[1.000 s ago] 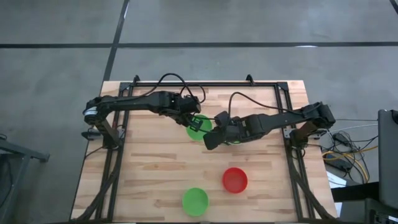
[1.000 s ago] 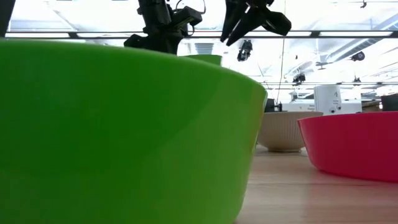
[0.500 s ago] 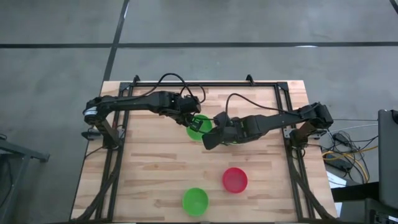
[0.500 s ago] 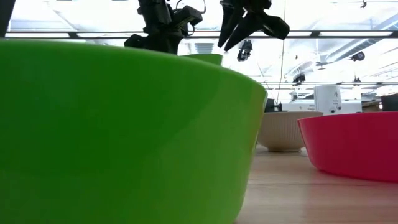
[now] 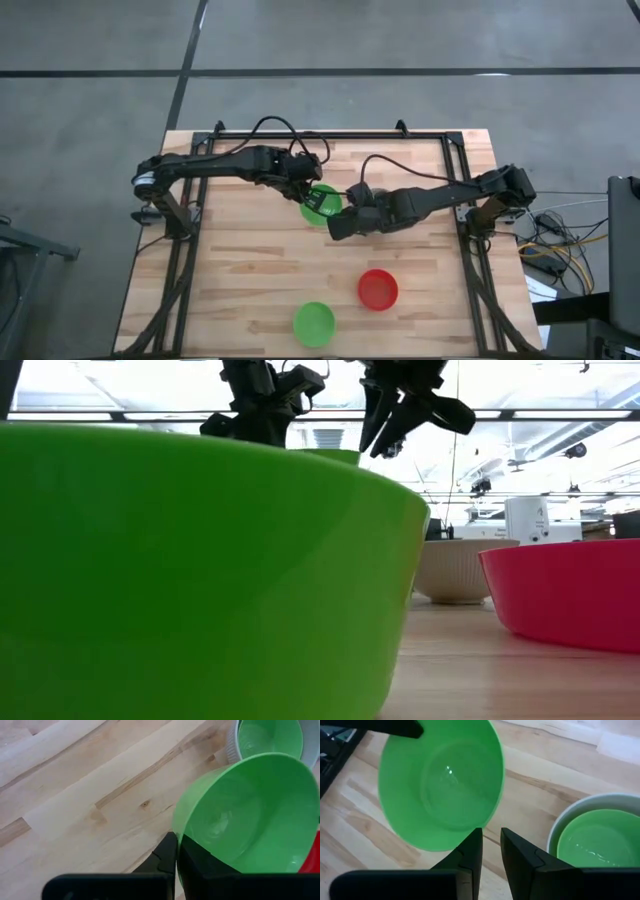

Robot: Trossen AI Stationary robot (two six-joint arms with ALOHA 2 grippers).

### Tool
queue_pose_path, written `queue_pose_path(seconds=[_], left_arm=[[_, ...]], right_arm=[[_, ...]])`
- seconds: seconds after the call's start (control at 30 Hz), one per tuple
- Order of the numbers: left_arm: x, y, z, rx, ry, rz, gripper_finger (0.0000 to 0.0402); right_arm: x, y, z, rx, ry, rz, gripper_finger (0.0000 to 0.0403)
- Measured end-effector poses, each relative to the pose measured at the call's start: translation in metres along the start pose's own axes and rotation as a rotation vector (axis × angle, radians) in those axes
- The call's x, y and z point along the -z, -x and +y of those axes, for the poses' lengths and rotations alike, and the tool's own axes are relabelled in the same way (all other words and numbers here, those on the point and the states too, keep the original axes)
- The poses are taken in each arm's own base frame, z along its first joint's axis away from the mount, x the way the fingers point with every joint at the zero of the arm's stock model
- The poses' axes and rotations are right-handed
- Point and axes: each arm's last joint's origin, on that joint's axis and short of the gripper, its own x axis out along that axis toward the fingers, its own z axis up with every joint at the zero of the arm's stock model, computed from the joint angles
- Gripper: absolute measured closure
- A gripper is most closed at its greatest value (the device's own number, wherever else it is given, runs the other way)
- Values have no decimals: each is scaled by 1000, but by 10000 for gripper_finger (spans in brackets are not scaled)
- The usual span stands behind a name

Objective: Nest bowls inside each other
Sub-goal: Stack the left green bowl on the green bowl

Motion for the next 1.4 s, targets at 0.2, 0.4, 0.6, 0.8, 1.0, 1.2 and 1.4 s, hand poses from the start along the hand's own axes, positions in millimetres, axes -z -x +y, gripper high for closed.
queue_pose_path(seconds=[0.2, 0.4, 0.6, 0.8, 1.0, 1.2, 1.4], left_arm=[[0, 1, 0, -2, 0, -2, 390], [0, 1, 1, 2, 0, -1, 390], [0, 2, 0, 8, 0, 0, 390], [0, 2, -1, 24, 3, -2, 391], [-1, 2, -2, 33, 4, -12, 396], [-1, 2, -3, 37, 4, -12, 396], [-1, 2, -3, 37, 4, -11, 395]], right_arm=[[-2, 0, 4, -50, 6, -18, 339], [-5, 0, 9, -99, 9, -39, 339], [-4, -1, 8, -88, 13, -34, 339], [-2, -2, 2, -27, 2, -13, 339], [-2, -3, 1, -9, -3, -30, 339], [-5, -5, 0, 1, -4, -37, 339], [-6, -5, -1, 4, 8, -37, 357]])
